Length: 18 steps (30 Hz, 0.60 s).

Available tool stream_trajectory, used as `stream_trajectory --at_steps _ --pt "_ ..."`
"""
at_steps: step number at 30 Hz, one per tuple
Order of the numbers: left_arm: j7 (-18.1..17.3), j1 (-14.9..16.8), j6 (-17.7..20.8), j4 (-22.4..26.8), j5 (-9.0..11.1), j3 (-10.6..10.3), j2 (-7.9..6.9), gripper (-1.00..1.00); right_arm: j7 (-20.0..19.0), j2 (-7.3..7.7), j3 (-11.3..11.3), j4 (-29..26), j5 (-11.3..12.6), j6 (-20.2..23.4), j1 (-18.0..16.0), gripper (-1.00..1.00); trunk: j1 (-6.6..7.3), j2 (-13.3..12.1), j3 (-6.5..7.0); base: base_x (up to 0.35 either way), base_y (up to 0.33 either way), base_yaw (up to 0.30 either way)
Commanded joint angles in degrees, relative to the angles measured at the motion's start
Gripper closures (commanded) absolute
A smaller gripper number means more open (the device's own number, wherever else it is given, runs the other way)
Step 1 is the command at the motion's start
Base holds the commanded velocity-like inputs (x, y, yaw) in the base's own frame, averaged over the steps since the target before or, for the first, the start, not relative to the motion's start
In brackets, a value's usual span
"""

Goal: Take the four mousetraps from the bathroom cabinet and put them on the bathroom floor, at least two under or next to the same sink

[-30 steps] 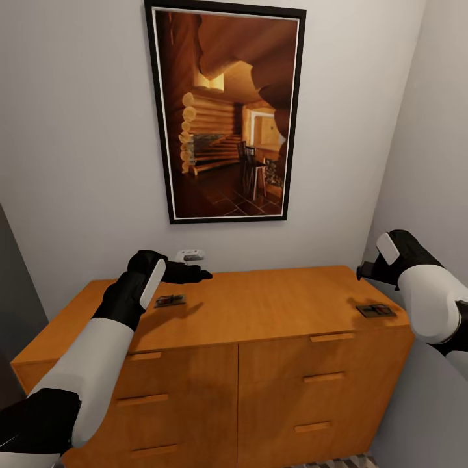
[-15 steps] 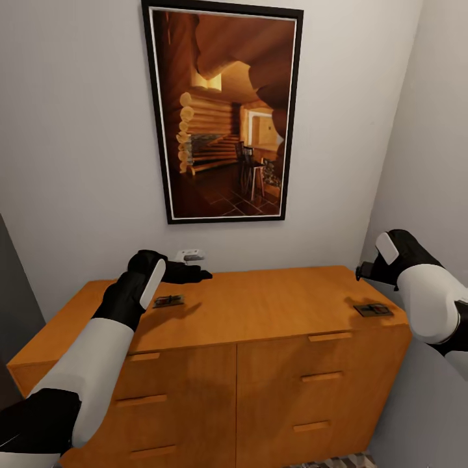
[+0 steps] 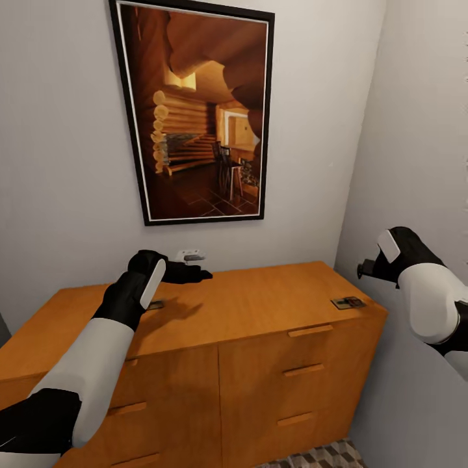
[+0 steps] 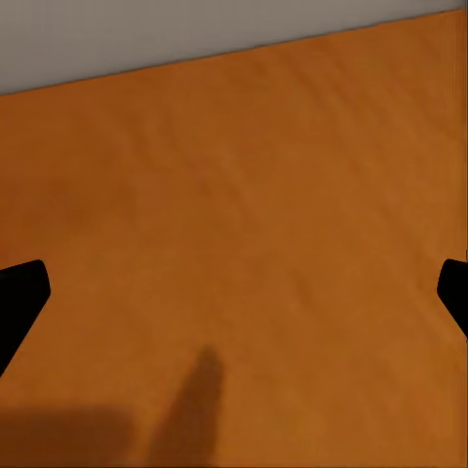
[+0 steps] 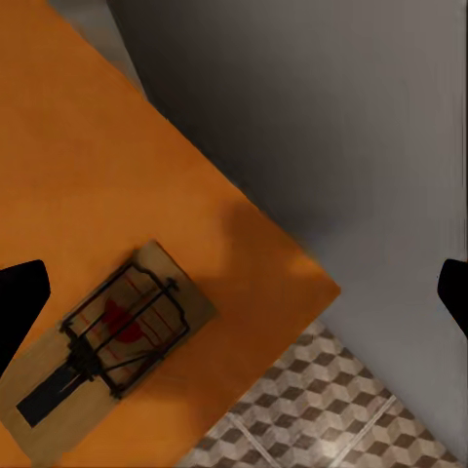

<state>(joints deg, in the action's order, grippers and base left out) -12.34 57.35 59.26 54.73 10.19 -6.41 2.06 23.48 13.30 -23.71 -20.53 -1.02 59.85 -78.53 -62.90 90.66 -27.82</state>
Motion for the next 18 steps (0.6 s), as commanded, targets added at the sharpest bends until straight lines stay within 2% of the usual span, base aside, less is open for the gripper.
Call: stream_trajectory --at_steps 1,18 --pt "0.0 0.0 0.2 0.0 0.2 0.0 0.01 -1.00 0.2 -0.05 -0.4 -0.2 -0.1 0.2 -0.1 -1.00 0.00 0.0 -0.07 0.000 0.000 -0.069" --pt "0.1 0.0 0.2 0.0 0.2 0.0 -0.12 -1.00 0.0 -0.31 -0.5 -0.7 0.2 0.2 0.0 -1.00 0.00 0.0 -0.07 0.000 0.000 -0.019"
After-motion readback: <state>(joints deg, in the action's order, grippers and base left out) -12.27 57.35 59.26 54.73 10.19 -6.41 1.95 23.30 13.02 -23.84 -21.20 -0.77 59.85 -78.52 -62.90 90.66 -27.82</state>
